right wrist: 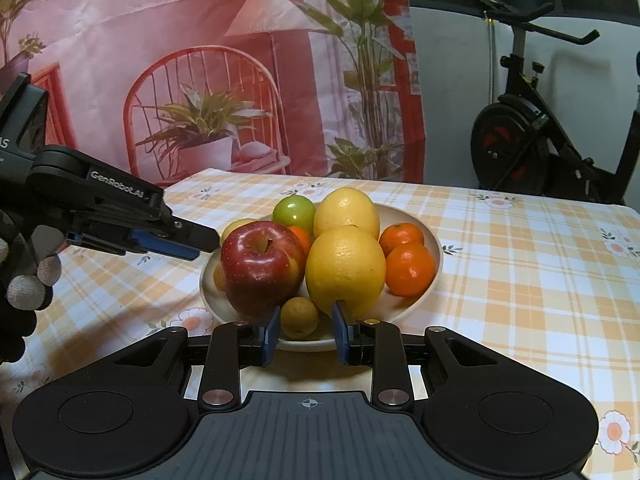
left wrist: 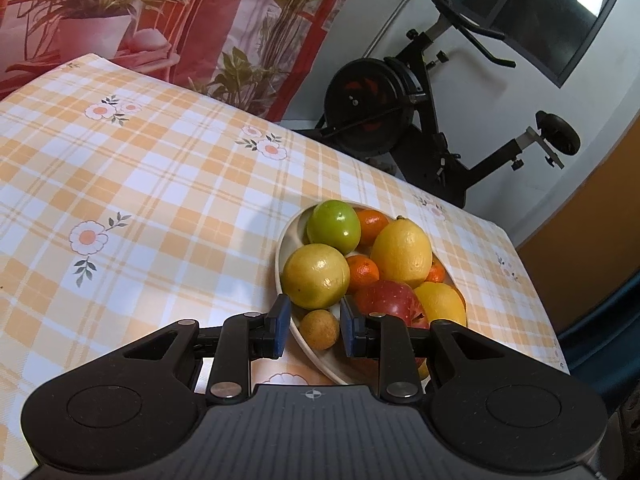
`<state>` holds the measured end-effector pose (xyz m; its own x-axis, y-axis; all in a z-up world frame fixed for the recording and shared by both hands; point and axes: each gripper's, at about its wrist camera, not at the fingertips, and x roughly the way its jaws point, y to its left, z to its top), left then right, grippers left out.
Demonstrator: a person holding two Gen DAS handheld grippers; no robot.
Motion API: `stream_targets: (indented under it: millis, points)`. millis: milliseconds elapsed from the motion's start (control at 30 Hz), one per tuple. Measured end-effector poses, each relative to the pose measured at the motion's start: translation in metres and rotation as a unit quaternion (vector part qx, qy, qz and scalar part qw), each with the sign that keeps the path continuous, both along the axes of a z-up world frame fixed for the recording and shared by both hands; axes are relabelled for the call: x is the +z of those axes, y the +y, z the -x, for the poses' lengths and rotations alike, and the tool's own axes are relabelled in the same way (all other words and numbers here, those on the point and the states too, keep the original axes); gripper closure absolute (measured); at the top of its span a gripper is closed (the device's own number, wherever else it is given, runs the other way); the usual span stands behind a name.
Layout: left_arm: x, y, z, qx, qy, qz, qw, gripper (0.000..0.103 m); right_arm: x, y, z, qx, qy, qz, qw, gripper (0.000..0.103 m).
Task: Organize fruits
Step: 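Open both grippers to release the small brown fruit on the plate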
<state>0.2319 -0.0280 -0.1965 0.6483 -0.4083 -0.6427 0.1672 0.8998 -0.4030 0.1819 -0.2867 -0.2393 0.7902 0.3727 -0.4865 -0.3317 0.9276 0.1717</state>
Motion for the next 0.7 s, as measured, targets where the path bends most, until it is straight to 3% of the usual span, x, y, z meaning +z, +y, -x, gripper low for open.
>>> stream_targets:
  millis: [700]
  points:
    - [0.015, -0.004, 0.047, -0.002, -0.025, -0.066, 0.9975, 0.074, 0.008, -0.016, 0.026, -0.036, 0.007, -0.025, 0.999, 0.071]
